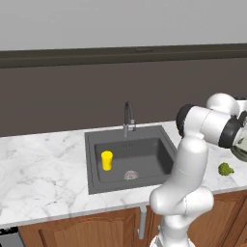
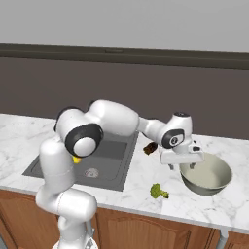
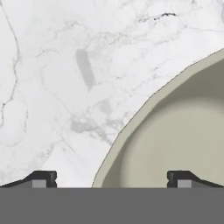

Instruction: Remove the broccoli and sweet potato from the sink. Then move the bowl and cup from the counter to the sink for washing.

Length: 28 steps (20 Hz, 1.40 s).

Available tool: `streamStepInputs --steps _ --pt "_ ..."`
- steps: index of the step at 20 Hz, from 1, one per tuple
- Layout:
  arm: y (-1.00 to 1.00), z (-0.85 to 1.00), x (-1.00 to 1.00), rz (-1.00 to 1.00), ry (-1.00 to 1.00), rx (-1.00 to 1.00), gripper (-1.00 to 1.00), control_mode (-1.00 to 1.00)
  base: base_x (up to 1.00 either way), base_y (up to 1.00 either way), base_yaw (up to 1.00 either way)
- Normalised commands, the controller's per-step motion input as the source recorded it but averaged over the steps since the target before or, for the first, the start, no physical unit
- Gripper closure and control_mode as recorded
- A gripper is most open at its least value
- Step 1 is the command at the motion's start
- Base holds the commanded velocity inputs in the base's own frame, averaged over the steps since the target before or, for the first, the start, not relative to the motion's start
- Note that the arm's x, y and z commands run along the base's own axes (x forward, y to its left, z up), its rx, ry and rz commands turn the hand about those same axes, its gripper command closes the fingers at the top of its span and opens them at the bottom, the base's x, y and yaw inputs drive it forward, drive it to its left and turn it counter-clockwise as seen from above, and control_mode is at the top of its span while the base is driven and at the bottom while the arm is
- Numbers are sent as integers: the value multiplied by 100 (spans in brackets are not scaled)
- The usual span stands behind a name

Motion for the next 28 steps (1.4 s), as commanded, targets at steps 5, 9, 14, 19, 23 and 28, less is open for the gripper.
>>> streamStepInputs --steps 5,9,14,19,23,28 --pt "-1 -16 2 0 0 0 -100 -100 0 0 0" --pt "0 -11 0 0 0 0 100 -100 0 0 0" --pt "0 -6 -1 0 -1 0 100 -100 0 0 0" --pt "0 -4 -9 0 -5 0 100 -100 0 0 0" --pt "0 -2 -8 0 -12 0 100 -100 0 0 0" --pt "5 14 -4 0 -17 -1 100 -100 0 0 0"
